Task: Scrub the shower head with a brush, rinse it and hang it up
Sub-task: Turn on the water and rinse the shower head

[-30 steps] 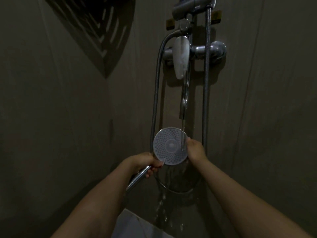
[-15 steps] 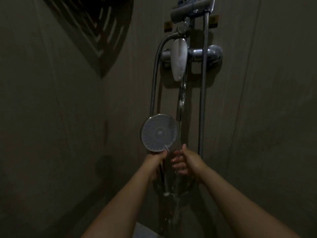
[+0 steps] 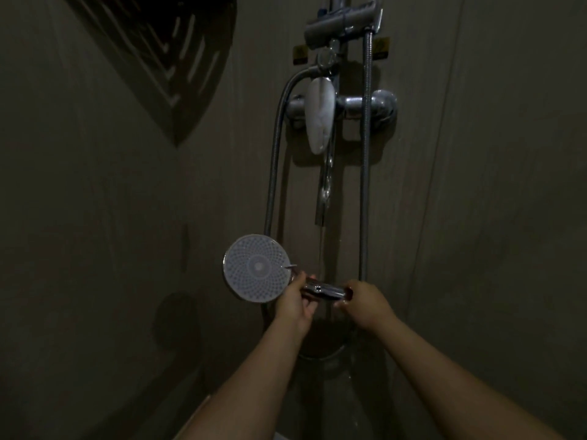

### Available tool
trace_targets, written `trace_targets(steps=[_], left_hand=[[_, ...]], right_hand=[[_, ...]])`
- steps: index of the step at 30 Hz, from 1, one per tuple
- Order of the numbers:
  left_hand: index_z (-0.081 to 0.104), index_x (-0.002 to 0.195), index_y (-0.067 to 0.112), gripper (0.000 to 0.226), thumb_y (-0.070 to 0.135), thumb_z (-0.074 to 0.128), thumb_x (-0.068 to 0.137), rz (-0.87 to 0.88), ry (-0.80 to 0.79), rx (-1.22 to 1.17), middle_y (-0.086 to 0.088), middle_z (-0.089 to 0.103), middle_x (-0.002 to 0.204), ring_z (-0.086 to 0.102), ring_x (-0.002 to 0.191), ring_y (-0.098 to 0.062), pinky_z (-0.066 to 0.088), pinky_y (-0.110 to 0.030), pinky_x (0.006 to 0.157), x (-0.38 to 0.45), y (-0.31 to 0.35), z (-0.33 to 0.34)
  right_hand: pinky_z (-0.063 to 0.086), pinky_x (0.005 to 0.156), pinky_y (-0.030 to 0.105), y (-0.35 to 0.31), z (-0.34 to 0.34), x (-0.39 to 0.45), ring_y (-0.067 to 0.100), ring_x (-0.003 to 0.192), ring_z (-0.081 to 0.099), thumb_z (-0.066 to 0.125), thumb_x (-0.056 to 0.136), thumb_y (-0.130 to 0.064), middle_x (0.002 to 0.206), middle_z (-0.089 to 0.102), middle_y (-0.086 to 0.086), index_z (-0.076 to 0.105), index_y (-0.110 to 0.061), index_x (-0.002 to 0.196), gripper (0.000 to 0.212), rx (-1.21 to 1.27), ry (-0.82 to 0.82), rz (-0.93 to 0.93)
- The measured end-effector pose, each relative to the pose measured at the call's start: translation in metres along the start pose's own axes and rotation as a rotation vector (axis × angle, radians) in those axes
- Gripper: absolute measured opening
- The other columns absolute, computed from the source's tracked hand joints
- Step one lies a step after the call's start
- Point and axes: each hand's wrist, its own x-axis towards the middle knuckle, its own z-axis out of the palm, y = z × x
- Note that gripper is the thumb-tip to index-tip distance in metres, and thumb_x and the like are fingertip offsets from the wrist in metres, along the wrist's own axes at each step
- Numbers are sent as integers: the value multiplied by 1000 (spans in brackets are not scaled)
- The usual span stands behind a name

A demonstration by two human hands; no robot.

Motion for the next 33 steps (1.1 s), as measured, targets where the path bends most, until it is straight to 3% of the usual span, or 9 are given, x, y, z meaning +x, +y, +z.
trace_targets(steps=[6,8,11,14,16,19,23,28,33], left_hand=[[60,94,5,7,4,53,90,-28,65,239,-11,63,68,58,71,-25,49,-38,74,5,-9,-1],[60,82,5,10,3,53,89,-15,86,346,-9,63,58,58,64,-23,50,-36,72,8,-10,-3],[62,96,-2,14,-4,54,86,93,131,569,-10,61,68,57,59,-20,51,-31,60,16,-1,-14],[63,110,-3,29,-2,59,82,181,142,969,-11,63,86,56,66,-19,49,-26,63,13,16,-26],[64,111,-2,28,2,62,83,200,94,1178,-10,59,89,50,60,-10,43,-12,49,10,28,-32],[69,84,-2,16,13,72,78,163,63,1361,-5,59,70,49,57,-7,40,-13,48,8,45,-38],[56,53,13,32,26,77,74,171,14,1667,8,50,37,45,39,-3,37,-17,46,7,68,-45],[59,61,11,32,32,65,84,52,-115,1701,7,51,36,46,30,-4,40,-16,38,-7,87,-41],[54,66,13,48,50,41,93,-87,-123,1373,-4,48,52,45,37,-11,38,-19,43,-12,90,-41]], right_hand=[[36,54,20,12,-3,-5,13,72,54,75,74,-35,75,59,1,58,-16,71,25,-189,-255,87],[38,55,20,14,1,-5,17,77,61,74,74,-36,82,65,7,56,-15,65,29,-218,-252,69],[38,68,22,13,2,-2,24,95,64,68,80,-39,99,68,15,67,-7,84,32,-201,-171,42],[37,65,22,10,-4,1,18,75,56,63,86,-36,76,58,6,50,-19,59,35,-25,-91,45],[36,55,23,5,-7,2,12,62,51,63,87,-33,65,54,-1,47,-22,58,34,180,-16,65],[40,56,23,-1,-4,7,13,65,54,66,85,-29,65,55,-2,51,-21,63,27,406,56,73],[52,71,40,-7,-5,13,26,72,59,63,86,-33,73,61,11,52,-17,65,29,510,158,65],[55,76,48,-11,-16,14,37,77,66,47,95,-33,79,67,24,55,-14,62,38,498,329,42],[55,73,45,-43,-46,14,26,68,61,38,98,-33,69,60,10,54,-18,65,40,675,486,-13]])
